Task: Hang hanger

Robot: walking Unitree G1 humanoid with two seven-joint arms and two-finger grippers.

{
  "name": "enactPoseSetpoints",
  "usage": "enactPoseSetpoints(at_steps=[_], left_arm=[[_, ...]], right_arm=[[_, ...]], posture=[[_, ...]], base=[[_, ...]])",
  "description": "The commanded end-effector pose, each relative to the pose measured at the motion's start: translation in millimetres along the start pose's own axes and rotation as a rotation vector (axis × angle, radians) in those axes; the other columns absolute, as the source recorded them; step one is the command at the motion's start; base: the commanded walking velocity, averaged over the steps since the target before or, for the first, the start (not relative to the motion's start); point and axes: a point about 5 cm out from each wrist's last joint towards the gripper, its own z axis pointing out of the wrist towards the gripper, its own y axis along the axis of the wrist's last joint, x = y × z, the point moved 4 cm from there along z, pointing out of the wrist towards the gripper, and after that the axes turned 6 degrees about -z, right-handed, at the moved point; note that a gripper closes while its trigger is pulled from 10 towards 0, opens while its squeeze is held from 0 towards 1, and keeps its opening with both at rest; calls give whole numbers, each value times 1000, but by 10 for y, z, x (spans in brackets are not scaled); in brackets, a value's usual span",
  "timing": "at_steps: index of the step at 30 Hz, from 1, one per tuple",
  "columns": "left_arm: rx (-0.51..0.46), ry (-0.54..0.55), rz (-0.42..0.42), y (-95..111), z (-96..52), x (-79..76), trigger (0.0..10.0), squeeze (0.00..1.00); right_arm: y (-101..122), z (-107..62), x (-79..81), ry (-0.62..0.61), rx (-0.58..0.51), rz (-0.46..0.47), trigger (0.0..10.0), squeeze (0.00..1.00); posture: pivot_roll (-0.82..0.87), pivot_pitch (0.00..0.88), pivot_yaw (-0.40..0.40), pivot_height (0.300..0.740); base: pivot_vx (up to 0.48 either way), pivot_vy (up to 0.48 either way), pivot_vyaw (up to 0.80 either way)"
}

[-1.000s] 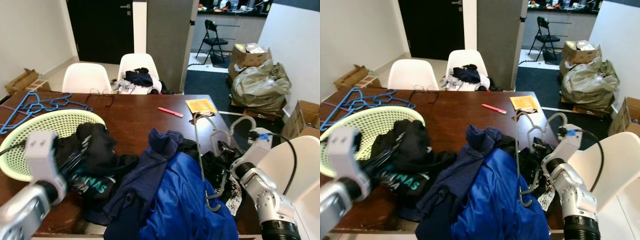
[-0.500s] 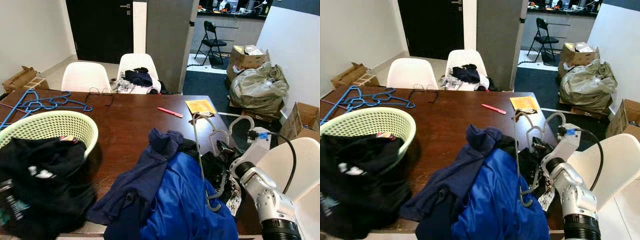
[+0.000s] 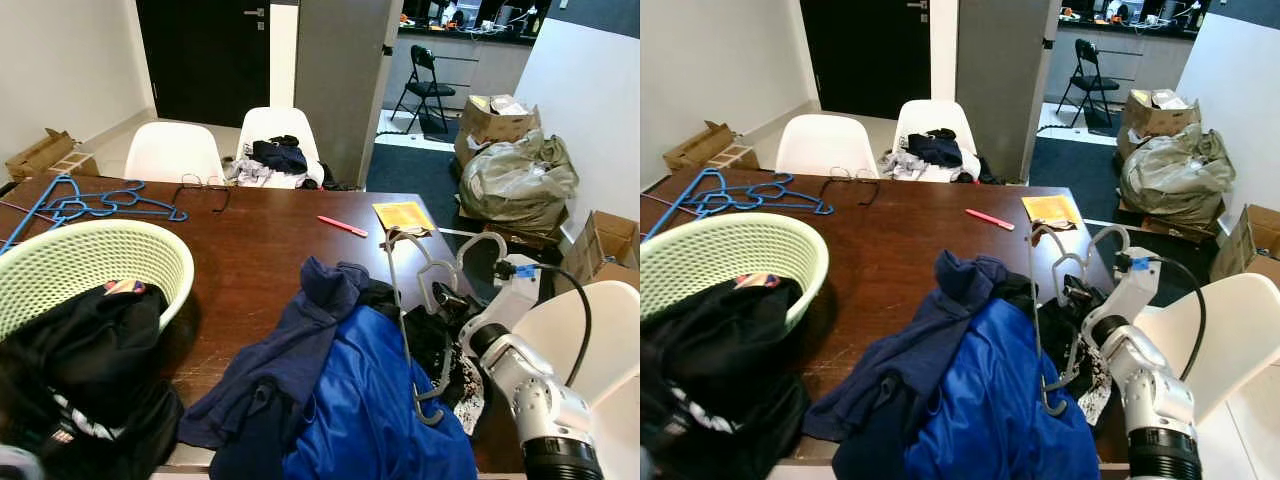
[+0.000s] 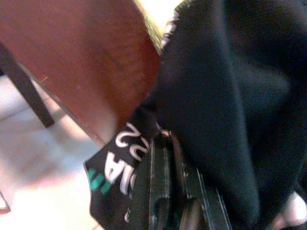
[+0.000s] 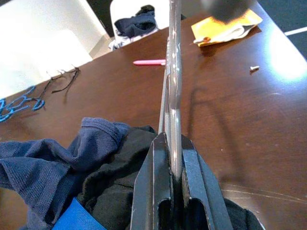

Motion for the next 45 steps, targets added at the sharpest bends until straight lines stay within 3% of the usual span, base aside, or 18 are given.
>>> enactPoseSetpoints(at_steps=[1,5,10,16,19,20,22,24,27,28,30,32,33,34,36,39,41,45], left_arm=[[7,-26,-30,-30,22,-72,10000,1000],[-46,-94,-34,111,46,-195,10000,1000],[-179,-344,-18,516,18,-619,10000,1000],[-205,-552,5,681,-96,-944,10000,1000],[-136,-873,61,652,-400,-1360,10000,1000],[-136,-873,61,652,-400,-1360,10000,1000],[-84,-1068,108,620,-620,-1550,10000,1000],[-91,-1113,107,699,-627,-1593,10000,1000],[-101,-1115,95,756,-598,-1597,10000,1000],[-123,-1067,78,853,-476,-1577,10000,1000],[-162,-854,217,997,-16,-1449,10000,1000],[-162,-854,217,997,-16,-1449,10000,1000],[-159,-712,479,978,307,-1326,10000,0],[-159,-712,479,978,307,-1326,10000,0],[-80,-617,629,859,499,-1203,10000,0],[-25,-572,634,793,561,-1140,10000,0],[89,-534,576,647,589,-1067,10000,0],[181,-588,548,485,519,-1095,10000,0]], right_arm=[[-110,-11,-21,-4,49,1,10000,0],[-113,-10,-21,-4,50,0,10000,0],[-121,-6,-19,-3,54,-1,10000,0],[-124,-8,-22,-2,55,0,10000,0],[-123,-9,-26,-1,56,-2,10000,0],[-123,-9,-26,-1,56,-2,10000,0],[-122,-10,-29,-2,56,-4,10000,0],[-120,-10,-28,-3,56,-4,10000,0],[-119,-11,-27,-3,55,-3,10000,0],[-116,-9,-24,-4,55,-3,10000,0],[-113,-1,-15,-3,55,-4,10000,0],[-113,-1,-15,-3,55,-4,10000,0],[-108,2,-12,-5,53,-6,10000,0],[-108,2,-12,-5,53,-6,10000,0],[-102,-10,-19,-10,47,-7,10000,0],[-98,-20,-25,-15,42,-5,10000,0],[-94,-35,-32,-22,36,-2,10000,0],[-93,-32,-27,-22,36,-2,10000,0]], posture=[[81,3,-69,740],[82,0,-69,740],[81,0,-69,740],[79,0,-69,740],[75,0,-67,740],[75,0,-67,740],[75,0,-67,740],[70,0,-67,740],[70,0,-67,740],[68,0,-69,740],[61,0,-70,740],[61,0,-70,740],[51,0,-65,740],[51,0,-65,740],[39,0,-56,740],[35,0,-50,740],[31,0,-45,740],[36,0,-51,740]], base=[[0,0,0],[0,0,0],[0,0,0],[0,0,0],[0,0,0],[0,0,0],[0,0,0],[0,0,0],[0,0,0],[0,0,0],[0,0,0],[0,0,0],[0,0,0],[0,0,0],[0,0,0],[0,0,0],[0,0,0],[0,0,0]])
